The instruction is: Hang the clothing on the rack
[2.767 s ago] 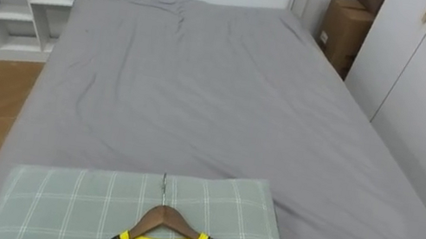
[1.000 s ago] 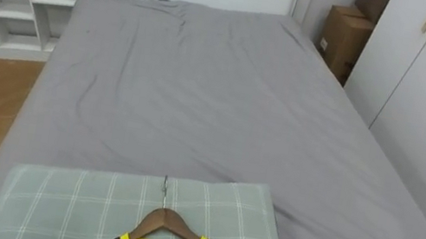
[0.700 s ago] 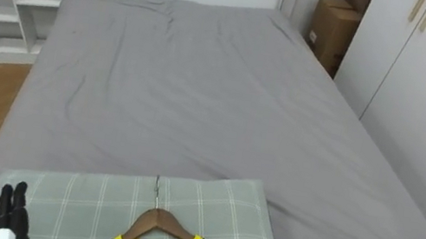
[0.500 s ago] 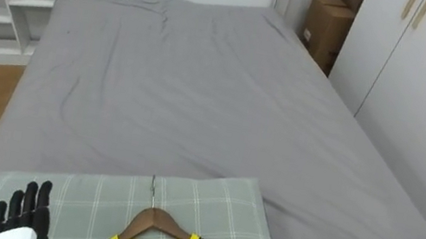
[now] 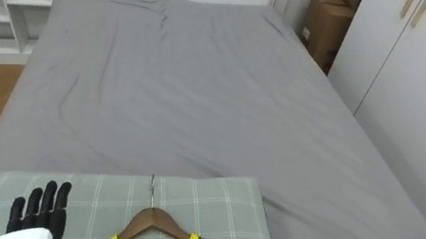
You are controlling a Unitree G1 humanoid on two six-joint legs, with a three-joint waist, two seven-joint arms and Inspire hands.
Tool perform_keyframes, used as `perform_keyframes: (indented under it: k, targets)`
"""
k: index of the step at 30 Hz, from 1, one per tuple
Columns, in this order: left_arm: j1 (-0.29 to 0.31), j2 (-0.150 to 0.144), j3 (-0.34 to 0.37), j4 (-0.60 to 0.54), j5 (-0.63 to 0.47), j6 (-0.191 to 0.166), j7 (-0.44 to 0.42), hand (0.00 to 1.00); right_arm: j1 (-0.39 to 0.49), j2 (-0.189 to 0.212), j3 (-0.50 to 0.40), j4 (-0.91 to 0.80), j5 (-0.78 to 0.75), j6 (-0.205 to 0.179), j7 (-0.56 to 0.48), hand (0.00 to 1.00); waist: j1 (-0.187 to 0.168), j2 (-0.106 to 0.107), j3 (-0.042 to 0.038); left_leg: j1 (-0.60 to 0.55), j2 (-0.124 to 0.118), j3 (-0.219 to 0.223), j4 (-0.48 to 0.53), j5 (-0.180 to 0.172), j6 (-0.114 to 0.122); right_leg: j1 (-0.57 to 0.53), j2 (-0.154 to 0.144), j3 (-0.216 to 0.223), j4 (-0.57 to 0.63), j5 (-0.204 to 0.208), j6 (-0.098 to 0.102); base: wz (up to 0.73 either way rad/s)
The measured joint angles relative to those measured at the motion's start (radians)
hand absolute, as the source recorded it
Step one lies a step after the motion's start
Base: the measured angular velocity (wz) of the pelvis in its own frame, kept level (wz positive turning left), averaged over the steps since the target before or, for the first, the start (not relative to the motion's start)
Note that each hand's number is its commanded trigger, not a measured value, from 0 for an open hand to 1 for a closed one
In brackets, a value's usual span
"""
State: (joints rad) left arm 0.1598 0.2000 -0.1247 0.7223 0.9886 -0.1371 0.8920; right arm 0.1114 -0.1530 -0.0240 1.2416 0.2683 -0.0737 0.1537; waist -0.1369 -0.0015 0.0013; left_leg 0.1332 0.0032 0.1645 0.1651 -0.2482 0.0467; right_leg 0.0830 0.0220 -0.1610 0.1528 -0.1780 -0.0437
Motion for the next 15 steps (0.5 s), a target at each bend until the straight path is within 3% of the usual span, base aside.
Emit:
perform_keyframes:
  k: [15]
  targets:
    - [-0.002,-0.004,-0.001,0.039,0.005,0.003,-0.004,0.0,0.005,0.0,0.002,-0.004,-0.012,-0.001,-0.019,0.0,-0.011,-0.003,0.0021,0.0,0.0,0.0,0.0,0.0,0.0,0.002,0.0,0.001,0.0,0.0,0.0,0.0]
